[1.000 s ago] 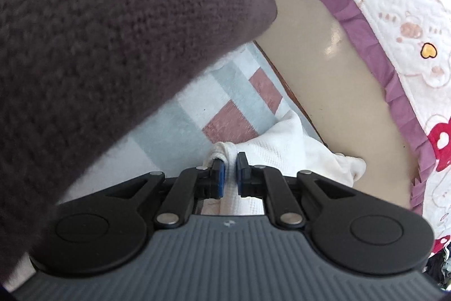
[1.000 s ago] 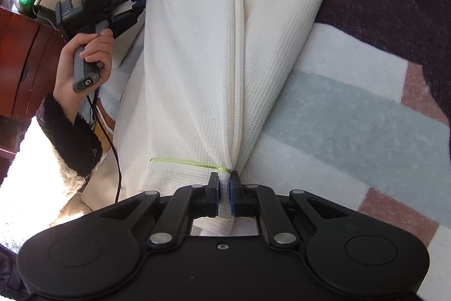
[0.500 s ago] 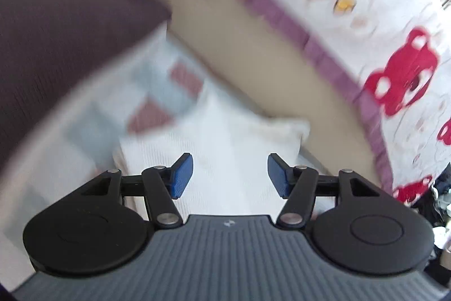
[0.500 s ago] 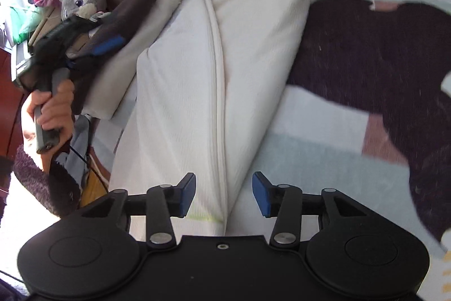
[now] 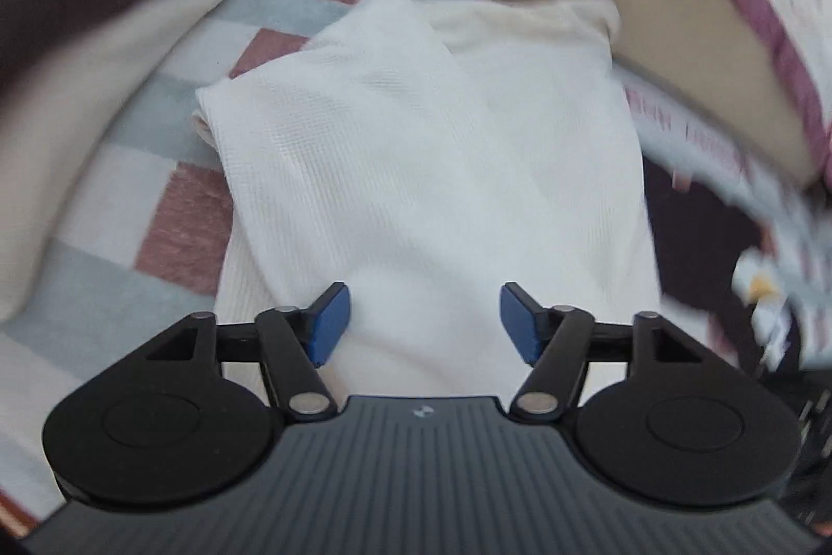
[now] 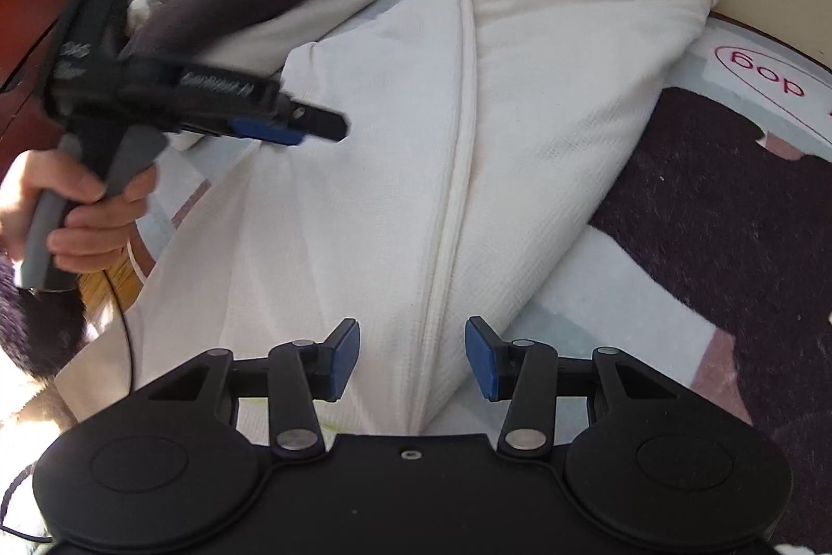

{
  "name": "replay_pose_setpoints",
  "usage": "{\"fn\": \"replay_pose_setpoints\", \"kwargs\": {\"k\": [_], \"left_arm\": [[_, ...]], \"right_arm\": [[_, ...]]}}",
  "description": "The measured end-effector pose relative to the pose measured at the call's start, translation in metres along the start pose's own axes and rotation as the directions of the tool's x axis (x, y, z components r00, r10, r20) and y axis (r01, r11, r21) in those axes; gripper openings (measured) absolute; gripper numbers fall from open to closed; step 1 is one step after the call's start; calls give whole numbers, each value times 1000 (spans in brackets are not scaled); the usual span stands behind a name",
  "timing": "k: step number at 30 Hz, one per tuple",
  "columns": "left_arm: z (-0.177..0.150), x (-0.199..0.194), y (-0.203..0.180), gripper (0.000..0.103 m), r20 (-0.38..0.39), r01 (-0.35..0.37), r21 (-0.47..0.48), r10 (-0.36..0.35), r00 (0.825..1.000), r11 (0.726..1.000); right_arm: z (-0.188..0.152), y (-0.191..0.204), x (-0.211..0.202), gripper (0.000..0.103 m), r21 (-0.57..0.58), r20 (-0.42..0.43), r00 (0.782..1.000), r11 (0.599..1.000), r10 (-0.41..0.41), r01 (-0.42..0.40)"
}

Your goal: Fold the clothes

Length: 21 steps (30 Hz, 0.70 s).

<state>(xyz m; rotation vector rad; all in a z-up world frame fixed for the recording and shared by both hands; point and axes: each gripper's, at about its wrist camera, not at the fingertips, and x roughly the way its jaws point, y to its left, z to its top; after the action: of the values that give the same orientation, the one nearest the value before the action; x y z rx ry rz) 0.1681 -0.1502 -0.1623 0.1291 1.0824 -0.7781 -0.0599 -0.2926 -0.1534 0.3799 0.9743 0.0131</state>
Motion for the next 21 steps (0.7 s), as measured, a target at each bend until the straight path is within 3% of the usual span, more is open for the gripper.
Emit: {"fn": "replay_pose_setpoints", "kwargs": {"k": [6,9,13,17,21], "left_arm": [[-32,-3,-24,76,-101,-165,114,176,979,980],[-52,-12,-24,80,-150,-126,166,151,977,978],[-70,-25,-4,82,-190,-150,85,164,968,985],[-87,-55,30,82,-230,-206,-59,187,955,977],[-101,-76,62,83,-241,-222,-164,179,954,961]], "right_arm": [[-18,-9,-19,51,-17,27,999,999,-40,40],[-26,-10,-34,51,-22,54,998,1000,-11,12],[-28,-11,-39,51,15,30,997,997,76,-76],[-33,-14,-28,51,142,-2,980,970,200,-198],[-43,-21,-8,51,271,-54,968,937,244,-221]]}}
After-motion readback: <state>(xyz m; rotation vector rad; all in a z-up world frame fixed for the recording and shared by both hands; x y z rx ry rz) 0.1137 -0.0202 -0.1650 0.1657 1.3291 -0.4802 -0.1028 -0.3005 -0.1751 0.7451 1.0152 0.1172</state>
